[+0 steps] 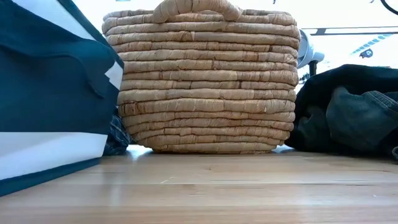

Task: Sort clothes
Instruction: Put the white blouse into the blue laundry organizer

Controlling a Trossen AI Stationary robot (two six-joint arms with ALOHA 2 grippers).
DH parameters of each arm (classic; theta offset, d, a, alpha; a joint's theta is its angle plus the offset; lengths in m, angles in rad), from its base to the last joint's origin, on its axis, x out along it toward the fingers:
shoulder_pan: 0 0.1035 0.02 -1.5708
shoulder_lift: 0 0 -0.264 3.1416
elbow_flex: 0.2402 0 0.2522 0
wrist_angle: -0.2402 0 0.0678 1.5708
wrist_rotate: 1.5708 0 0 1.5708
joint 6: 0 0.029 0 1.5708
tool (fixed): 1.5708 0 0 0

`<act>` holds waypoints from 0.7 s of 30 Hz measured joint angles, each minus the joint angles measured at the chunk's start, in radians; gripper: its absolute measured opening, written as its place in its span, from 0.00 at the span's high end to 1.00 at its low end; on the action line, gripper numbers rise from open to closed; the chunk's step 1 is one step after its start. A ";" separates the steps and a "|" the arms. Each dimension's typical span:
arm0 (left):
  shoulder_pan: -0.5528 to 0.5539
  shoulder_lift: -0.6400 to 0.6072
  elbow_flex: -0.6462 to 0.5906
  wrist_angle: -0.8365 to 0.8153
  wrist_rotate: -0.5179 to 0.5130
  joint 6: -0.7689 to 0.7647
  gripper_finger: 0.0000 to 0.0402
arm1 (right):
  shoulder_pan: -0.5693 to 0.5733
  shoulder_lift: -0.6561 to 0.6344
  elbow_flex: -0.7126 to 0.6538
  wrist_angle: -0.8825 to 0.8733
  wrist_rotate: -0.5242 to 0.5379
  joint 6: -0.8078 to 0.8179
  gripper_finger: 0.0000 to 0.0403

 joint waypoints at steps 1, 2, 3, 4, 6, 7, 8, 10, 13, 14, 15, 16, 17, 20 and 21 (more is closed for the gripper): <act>0.000 0.001 -0.008 0.001 0.031 -0.019 0.98 | 0.000 0.000 0.000 -0.005 0.000 0.000 0.85; 0.000 0.002 -0.014 -0.001 0.058 -0.033 0.98 | 0.000 0.000 0.000 -0.006 0.000 0.001 0.85; -0.002 0.004 -0.017 -0.009 0.076 -0.043 0.98 | 0.000 0.000 0.000 -0.009 0.000 0.001 0.84; -0.002 0.006 -0.018 -0.019 0.084 -0.049 0.98 | 0.000 0.000 0.000 -0.012 0.001 0.000 0.84; -0.002 0.015 -0.018 -0.044 0.088 -0.052 0.98 | -0.002 0.000 0.000 -0.014 0.004 0.000 0.83; 0.000 0.021 -0.018 -0.053 0.088 -0.052 0.98 | -0.002 0.000 0.000 -0.017 0.006 0.000 0.82; 0.003 0.028 -0.019 -0.057 0.088 -0.046 0.98 | -0.003 0.000 0.000 -0.019 0.008 0.000 0.82; 0.006 0.045 -0.023 -0.059 0.089 -0.036 0.98 | -0.006 0.000 -0.003 -0.019 0.010 0.000 0.81; 0.006 0.069 -0.024 -0.059 0.088 -0.025 0.98 | -0.012 0.000 -0.005 -0.022 0.011 0.000 0.81; 0.006 0.073 -0.023 -0.060 0.084 -0.025 0.98 | -0.015 0.000 -0.005 -0.022 0.011 0.000 0.81; 0.006 0.075 -0.018 -0.064 0.076 -0.026 0.97 | -0.018 0.001 -0.005 -0.022 0.011 0.000 0.81; 0.006 0.075 -0.012 -0.068 0.071 -0.026 0.96 | -0.019 0.001 -0.005 -0.022 0.011 0.000 0.81; 0.006 0.075 -0.004 -0.072 0.069 -0.022 0.94 | -0.022 0.001 -0.005 -0.022 0.011 0.000 0.82; 0.005 0.068 0.035 -0.114 0.066 -0.004 0.86 | -0.025 0.001 -0.005 -0.023 0.011 -0.005 0.83; 0.005 0.067 0.053 -0.140 0.063 -0.003 0.82 | -0.025 0.001 -0.005 -0.023 0.011 -0.009 0.84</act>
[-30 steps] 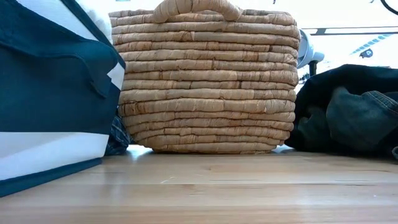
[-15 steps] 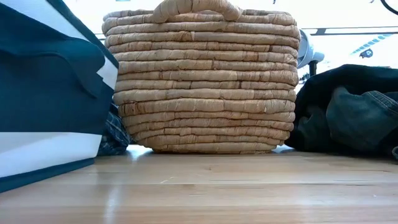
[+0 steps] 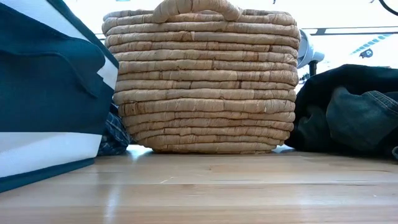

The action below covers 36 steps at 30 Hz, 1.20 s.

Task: Sort clothes
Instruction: Put the white blouse into the blue laundry organizer

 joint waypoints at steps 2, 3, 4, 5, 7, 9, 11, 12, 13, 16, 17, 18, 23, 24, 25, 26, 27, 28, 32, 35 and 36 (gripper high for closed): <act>0.000 0.000 0.047 -0.065 -0.001 0.000 0.74 | -0.001 0.000 0.000 0.000 0.000 -0.004 0.84; 0.000 0.000 0.076 -0.099 -0.001 0.000 0.70 | -0.002 0.000 0.000 0.000 0.000 -0.003 0.85; 0.000 0.000 0.106 -0.125 0.000 0.005 0.65 | -0.002 0.000 0.000 0.000 0.000 -0.001 0.85; -0.001 -0.001 0.138 -0.151 0.005 0.018 0.61 | -0.004 0.000 0.000 0.000 0.000 0.002 0.85; -0.001 -0.001 0.202 -0.205 0.006 0.080 0.53 | -0.004 0.000 0.000 -0.001 0.000 0.002 0.85; -0.001 0.003 0.269 -0.269 0.004 0.147 0.47 | -0.006 0.000 0.000 0.000 0.001 0.003 0.84; -0.001 0.011 0.333 -0.371 -0.009 0.170 0.43 | -0.009 0.000 0.000 0.000 0.002 0.009 0.83; -0.001 0.015 0.367 -0.417 -0.012 0.179 0.42 | -0.011 0.000 0.000 -0.001 0.002 0.017 0.82; -0.001 0.018 0.403 -0.455 -0.013 0.187 0.41 | -0.012 0.000 0.000 -0.001 0.002 0.025 0.82; -0.001 0.024 0.497 -0.587 -0.018 0.193 0.42 | -0.017 0.000 0.000 -0.001 0.002 0.051 0.81; -0.001 0.025 0.522 -0.605 -0.036 0.202 0.42 | -0.018 0.000 0.000 -0.002 0.002 0.059 0.81; -0.002 0.025 0.542 -0.606 -0.074 0.221 0.42 | -0.019 0.000 0.000 -0.002 0.002 0.066 0.80; 0.001 0.022 0.570 -0.503 -0.386 0.507 0.51 | -0.021 -0.003 0.000 -0.011 0.002 0.079 0.82; 0.006 0.022 0.555 -0.498 -0.415 0.545 0.56 | -0.021 -0.005 0.000 -0.021 0.001 0.085 0.82; 0.015 0.022 0.533 -0.498 -0.427 0.564 0.62 | -0.021 -0.007 0.000 -0.030 0.001 0.095 0.83; 0.020 0.022 0.507 -0.491 -0.429 0.571 0.69 | -0.021 -0.014 0.000 -0.043 0.001 0.110 0.84; 0.021 0.021 0.478 -0.481 -0.429 0.572 0.77 | -0.021 -0.020 0.000 -0.059 0.001 0.122 0.84; 0.021 0.018 0.442 -0.454 -0.430 0.572 0.85 | -0.021 -0.022 0.000 -0.070 0.001 0.135 0.85; 0.017 -0.013 0.268 -0.229 -0.390 0.584 0.96 | -0.021 -0.033 0.000 -0.089 0.001 0.160 0.86; 0.018 -0.015 0.121 -0.020 -0.376 0.590 0.98 | -0.021 -0.034 0.000 -0.086 0.001 0.159 0.87; 0.018 -0.016 0.075 0.039 -0.367 0.586 0.99 | -0.021 -0.034 0.000 -0.086 0.001 0.157 0.87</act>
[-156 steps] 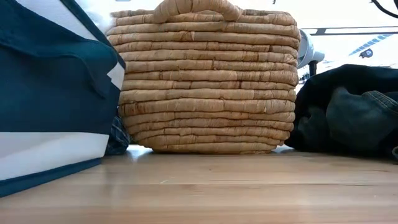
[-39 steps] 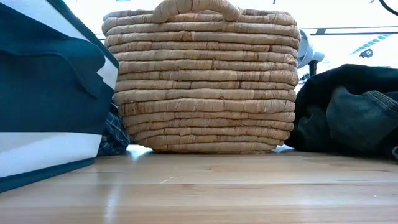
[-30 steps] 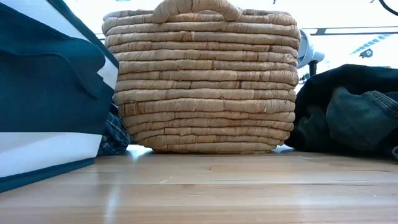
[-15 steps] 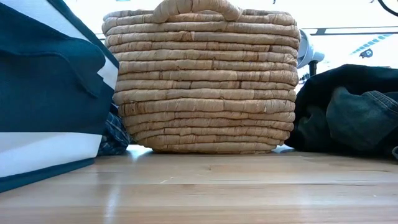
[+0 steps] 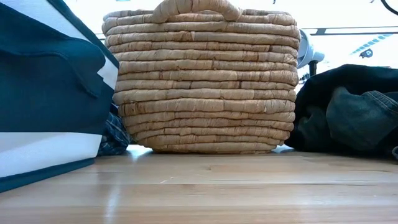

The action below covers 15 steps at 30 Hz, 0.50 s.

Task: Sort clothes
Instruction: Put the white blouse into the blue laundry organizer

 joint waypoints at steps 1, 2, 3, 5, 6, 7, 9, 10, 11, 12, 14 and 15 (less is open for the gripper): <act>0.001 -0.001 -0.043 0.062 0.020 -0.005 0.99 | 0.000 0.000 0.000 0.000 0.000 -0.001 0.87; 0.002 -0.001 -0.082 0.117 0.040 -0.017 0.99 | 0.000 0.000 0.000 0.000 0.000 -0.001 0.87; 0.002 -0.001 -0.123 0.161 0.052 -0.038 1.00 | 0.000 0.000 0.000 0.001 0.000 -0.001 0.86; 0.002 -0.002 -0.191 0.221 0.080 -0.094 1.00 | 0.000 0.003 0.000 0.001 0.000 -0.001 0.86; 0.002 -0.002 -0.218 0.249 0.091 -0.124 1.00 | -0.001 0.004 0.000 0.000 0.000 -0.002 0.86; 0.002 -0.003 -0.239 0.266 0.098 -0.154 1.00 | -0.001 0.005 0.000 0.000 0.000 -0.002 0.85; 0.002 -0.005 -0.275 0.285 0.123 -0.187 1.00 | -0.001 0.005 0.000 0.000 0.000 -0.002 0.85; 0.002 -0.005 -0.288 0.287 0.134 -0.199 1.00 | -0.002 0.005 0.000 0.000 0.000 -0.002 0.85; 0.002 -0.006 -0.301 0.291 0.144 -0.208 1.00 | -0.003 0.005 0.000 0.000 0.000 -0.003 0.85; 0.002 -0.006 -0.311 0.290 0.151 -0.212 1.00 | -0.005 0.005 0.000 0.001 0.000 -0.003 0.85; 0.002 -0.006 -0.325 0.290 0.164 -0.205 1.00 | -0.007 0.005 0.000 0.000 0.000 -0.004 0.86; 0.002 -0.006 -0.331 0.290 0.171 -0.199 1.00 | -0.010 0.005 0.000 0.000 0.000 -0.004 0.86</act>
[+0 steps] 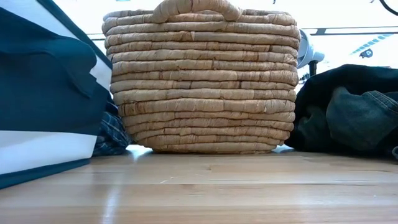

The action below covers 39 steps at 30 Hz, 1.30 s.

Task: Sort clothes
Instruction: Put the white blouse into the blue laundry organizer, then put the blue checkered polo shirt into the brown basket

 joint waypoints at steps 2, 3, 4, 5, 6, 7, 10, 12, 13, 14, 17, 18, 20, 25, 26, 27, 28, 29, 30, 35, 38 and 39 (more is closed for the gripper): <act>0.000 0.000 -0.008 -0.002 0.004 0.002 1.00 | -0.002 0.000 0.000 0.000 0.000 0.000 0.87; 0.000 0.000 -0.009 -0.002 0.005 0.002 1.00 | -0.005 0.000 0.000 0.000 0.000 -0.002 0.88; 0.000 -0.001 -0.005 -0.002 0.006 0.002 1.00 | -0.007 0.000 0.000 0.000 0.000 -0.003 0.88; 0.000 -0.002 0.002 -0.007 0.007 0.002 1.00 | -0.008 0.000 0.000 0.000 0.000 -0.004 0.88; 0.000 0.000 0.015 -0.015 0.008 0.004 1.00 | -0.008 0.000 0.000 0.000 0.000 -0.004 0.88; 0.000 0.001 0.030 -0.024 0.008 0.008 1.00 | -0.008 0.000 0.000 0.000 0.000 -0.008 0.88; -0.001 0.001 0.099 -0.088 0.002 0.014 1.00 | -0.008 0.000 0.000 0.000 0.000 -0.013 0.87; -0.001 0.001 0.155 -0.163 0.000 0.015 1.00 | -0.008 -0.001 0.000 0.000 0.000 -0.012 0.86; -0.002 0.001 0.185 -0.208 0.000 0.015 1.00 | -0.008 -0.002 0.000 0.000 0.000 -0.012 0.86; -0.002 0.001 0.217 -0.252 0.000 0.015 1.00 | -0.008 -0.002 0.000 0.000 0.000 -0.012 0.86; -0.002 0.001 0.305 -0.376 -0.011 0.016 1.00 | -0.008 -0.004 0.000 0.000 0.000 -0.019 0.85; -0.002 0.001 0.328 -0.407 -0.015 0.017 1.00 | -0.008 -0.004 0.000 0.000 0.000 -0.023 0.84; -0.002 0.001 0.363 -0.453 -0.017 0.017 1.00 | -0.008 -0.004 0.000 0.000 0.000 -0.034 0.84; -0.002 0.001 0.449 -0.516 -0.020 0.017 1.00 | -0.008 -0.010 0.000 -0.002 0.000 -0.050 0.82; -0.002 0.001 0.471 -0.532 -0.023 0.017 1.00 | -0.008 -0.011 -0.001 -0.007 0.000 -0.050 0.82; -0.002 0.001 0.494 -0.548 -0.027 0.017 1.00 | -0.008 -0.015 -0.001 -0.008 0.000 -0.043 0.81; -0.002 0.001 0.520 -0.564 -0.033 0.017 1.00 | -0.008 -0.024 -0.001 -0.017 0.000 -0.030 0.81; -0.002 0.001 0.546 -0.585 -0.044 0.017 1.00 | -0.009 -0.031 -0.001 -0.038 0.000 -0.015 0.81; -0.002 0.001 0.574 -0.605 -0.061 0.017 1.00 | -0.011 -0.039 -0.001 -0.056 0.000 0.002 0.81; -0.001 0.001 0.714 -0.680 -0.218 0.018 1.00 | -0.016 -0.095 0.000 -0.217 0.000 0.110 0.82; 0.003 0.001 0.795 -0.718 -0.287 0.017 1.00 | -0.018 -0.133 0.000 -0.339 0.000 0.168 0.82; 0.006 0.001 0.819 -0.730 -0.294 0.017 1.00 | -0.019 -0.147 0.000 -0.375 0.000 0.183 0.82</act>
